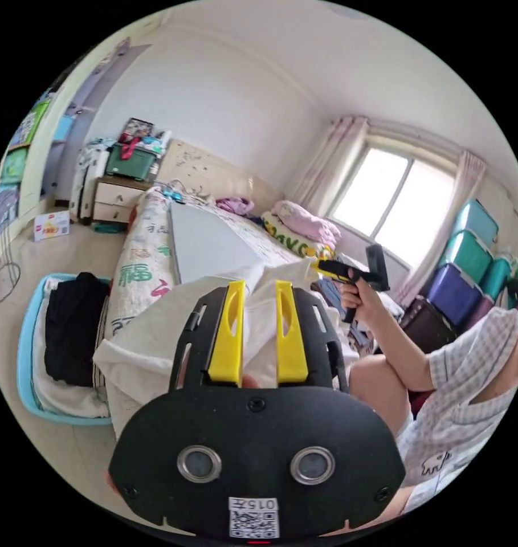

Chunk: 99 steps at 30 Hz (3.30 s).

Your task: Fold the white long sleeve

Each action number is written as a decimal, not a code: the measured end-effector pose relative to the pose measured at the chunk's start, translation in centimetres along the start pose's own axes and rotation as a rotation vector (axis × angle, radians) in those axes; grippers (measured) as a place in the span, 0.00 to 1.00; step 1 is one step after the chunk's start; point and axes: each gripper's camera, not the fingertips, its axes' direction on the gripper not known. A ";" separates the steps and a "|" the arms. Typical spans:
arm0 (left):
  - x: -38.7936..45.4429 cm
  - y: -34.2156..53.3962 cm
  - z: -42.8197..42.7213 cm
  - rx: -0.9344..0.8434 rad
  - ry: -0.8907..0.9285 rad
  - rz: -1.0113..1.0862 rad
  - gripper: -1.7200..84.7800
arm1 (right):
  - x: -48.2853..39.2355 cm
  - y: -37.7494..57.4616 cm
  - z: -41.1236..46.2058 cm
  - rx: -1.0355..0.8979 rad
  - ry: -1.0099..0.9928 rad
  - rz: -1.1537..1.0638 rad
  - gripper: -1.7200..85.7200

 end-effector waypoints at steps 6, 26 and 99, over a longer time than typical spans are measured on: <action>7.5 -0.6 6.0 -0.238 0.058 0.305 0.15 | 1.7 -1.9 -1.6 -0.028 -0.031 -0.027 0.03; 4.8 4.0 0.9 0.199 -0.277 -0.241 0.02 | -1.4 -2.0 -2.8 0.002 -0.086 -0.172 0.02; 55.1 1.2 -18.3 1.324 -0.718 0.493 0.01 | -50.4 12.2 -36.9 1.322 0.410 -0.752 0.02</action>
